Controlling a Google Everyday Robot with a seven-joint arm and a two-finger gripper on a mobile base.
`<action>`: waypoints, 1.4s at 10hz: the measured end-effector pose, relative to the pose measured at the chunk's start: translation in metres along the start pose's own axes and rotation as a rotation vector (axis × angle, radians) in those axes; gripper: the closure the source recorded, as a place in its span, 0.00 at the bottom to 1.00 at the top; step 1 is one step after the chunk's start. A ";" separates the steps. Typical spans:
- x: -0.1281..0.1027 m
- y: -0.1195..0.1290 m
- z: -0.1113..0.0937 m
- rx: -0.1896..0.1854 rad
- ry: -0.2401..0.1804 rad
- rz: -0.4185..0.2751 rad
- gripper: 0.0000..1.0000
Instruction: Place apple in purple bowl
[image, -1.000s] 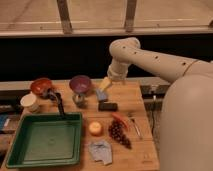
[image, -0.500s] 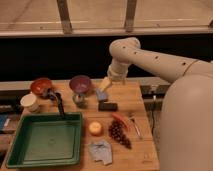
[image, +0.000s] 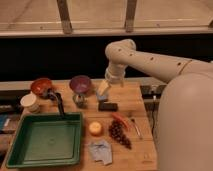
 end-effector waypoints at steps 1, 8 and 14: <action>0.010 0.019 0.012 -0.005 0.027 -0.046 0.20; 0.062 0.123 0.078 -0.109 0.049 -0.293 0.20; 0.063 0.127 0.080 -0.114 0.048 -0.304 0.20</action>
